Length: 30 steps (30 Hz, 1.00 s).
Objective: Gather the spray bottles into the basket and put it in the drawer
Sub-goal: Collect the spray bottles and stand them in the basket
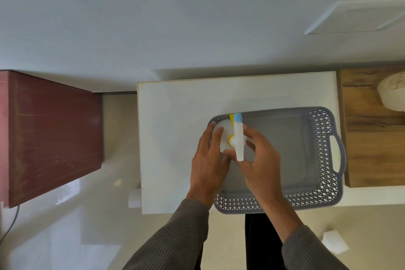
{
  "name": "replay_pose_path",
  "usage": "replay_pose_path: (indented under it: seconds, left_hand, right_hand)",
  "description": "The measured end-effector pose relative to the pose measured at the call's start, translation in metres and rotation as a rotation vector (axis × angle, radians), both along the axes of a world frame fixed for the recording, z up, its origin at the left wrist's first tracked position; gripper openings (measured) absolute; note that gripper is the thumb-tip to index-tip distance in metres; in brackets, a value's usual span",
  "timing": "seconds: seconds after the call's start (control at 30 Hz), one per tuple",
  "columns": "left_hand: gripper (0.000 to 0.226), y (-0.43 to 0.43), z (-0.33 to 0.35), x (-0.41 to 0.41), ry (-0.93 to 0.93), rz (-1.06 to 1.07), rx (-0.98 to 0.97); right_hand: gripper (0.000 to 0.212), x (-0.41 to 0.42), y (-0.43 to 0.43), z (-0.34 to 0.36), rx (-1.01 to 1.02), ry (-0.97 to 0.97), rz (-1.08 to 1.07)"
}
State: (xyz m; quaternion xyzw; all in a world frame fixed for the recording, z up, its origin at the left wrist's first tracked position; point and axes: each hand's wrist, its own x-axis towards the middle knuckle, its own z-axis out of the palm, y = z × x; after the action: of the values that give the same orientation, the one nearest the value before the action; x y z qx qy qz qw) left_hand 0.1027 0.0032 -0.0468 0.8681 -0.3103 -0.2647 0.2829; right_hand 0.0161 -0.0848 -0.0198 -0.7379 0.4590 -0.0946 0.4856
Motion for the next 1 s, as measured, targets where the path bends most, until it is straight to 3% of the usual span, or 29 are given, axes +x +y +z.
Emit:
replay_pose_path:
  seconds: [0.13,0.23,0.4,0.67,0.83,1.0]
  left_hand:
    - [0.065,0.026,0.01,-0.029,-0.095,0.065,-0.069]
    - [0.044,0.045,0.016,-0.068,-0.199,0.111,-0.056]
    - [0.031,0.028,0.025,-0.133,-0.236,-0.161,-0.159]
    - [0.047,-0.184,0.033,-0.167,-0.313,-0.506,-0.279]
    - [0.065,-0.317,0.024,-0.175,-0.541,-0.806,-0.115]
    - [0.081,-0.39,0.003,-0.181,-0.788,-1.043,0.038]
  right_hand:
    - [0.066,-0.028,-0.008,0.002,-0.019,0.045,0.014]
    - [0.063,-0.061,-0.022,0.007,-0.053,0.12,0.012]
    - [0.062,-0.123,-0.064,0.019,-0.185,0.282,-0.048]
    - [0.081,-0.209,-0.158,0.019,-0.311,0.547,-0.14]
    - [0.084,-0.243,-0.205,0.001,-0.255,0.662,-0.175]
    - [0.083,-0.267,-0.234,-0.015,-0.181,0.683,-0.195]
